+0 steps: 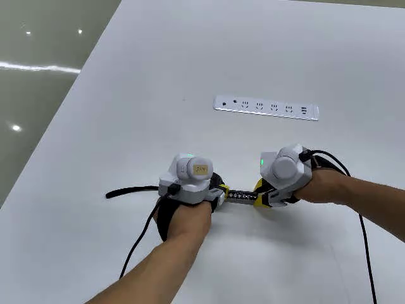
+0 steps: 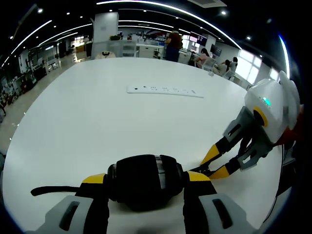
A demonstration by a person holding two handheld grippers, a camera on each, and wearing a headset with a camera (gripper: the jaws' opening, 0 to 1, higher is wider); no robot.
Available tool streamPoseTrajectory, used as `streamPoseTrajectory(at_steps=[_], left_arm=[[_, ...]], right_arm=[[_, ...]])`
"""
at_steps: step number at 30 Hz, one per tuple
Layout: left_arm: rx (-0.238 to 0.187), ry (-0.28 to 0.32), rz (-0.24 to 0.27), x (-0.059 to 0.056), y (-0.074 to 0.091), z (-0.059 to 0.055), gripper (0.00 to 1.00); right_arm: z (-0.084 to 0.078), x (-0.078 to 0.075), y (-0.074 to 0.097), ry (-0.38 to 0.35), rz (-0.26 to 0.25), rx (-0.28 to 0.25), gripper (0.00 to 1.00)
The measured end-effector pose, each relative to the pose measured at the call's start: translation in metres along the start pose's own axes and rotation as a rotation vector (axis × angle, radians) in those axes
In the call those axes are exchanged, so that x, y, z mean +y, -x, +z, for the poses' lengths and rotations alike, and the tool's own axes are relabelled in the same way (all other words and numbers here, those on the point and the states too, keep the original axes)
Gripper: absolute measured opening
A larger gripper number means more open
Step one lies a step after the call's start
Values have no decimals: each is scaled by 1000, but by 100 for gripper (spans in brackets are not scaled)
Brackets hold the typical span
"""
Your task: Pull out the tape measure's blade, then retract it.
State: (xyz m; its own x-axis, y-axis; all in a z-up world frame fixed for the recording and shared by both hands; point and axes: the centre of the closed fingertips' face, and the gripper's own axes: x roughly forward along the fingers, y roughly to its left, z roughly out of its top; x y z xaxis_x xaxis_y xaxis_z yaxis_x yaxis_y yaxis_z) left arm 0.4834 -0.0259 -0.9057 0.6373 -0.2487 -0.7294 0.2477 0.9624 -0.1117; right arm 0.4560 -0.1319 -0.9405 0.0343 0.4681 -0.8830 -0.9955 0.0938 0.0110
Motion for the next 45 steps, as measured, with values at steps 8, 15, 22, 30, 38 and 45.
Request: streamPoseTrajectory(at_steps=[8,15,22,30,38,45], left_arm=[[-1,-1,-1,1,0,0,59],[-1,-4,-3,1,0,0,58],[-5,-6,-7,1,0,0,58],[-7,-10,-7,2,-1,0,58],[-6,-12,-7,2,-1,0,58],[-11,-12,-7,2,-1,1,58]], right_arm=[[6,0,-3,-4,-3,-10,14],[12,-1,-7,-11,-2,-22,14],[19,-1,-12,-17,-1,-33,14],[25,-1,-17,-21,3,-44,14],[31,1,-18,-21,5,-52,14],[34,0,-19,-15,4,-59,14]])
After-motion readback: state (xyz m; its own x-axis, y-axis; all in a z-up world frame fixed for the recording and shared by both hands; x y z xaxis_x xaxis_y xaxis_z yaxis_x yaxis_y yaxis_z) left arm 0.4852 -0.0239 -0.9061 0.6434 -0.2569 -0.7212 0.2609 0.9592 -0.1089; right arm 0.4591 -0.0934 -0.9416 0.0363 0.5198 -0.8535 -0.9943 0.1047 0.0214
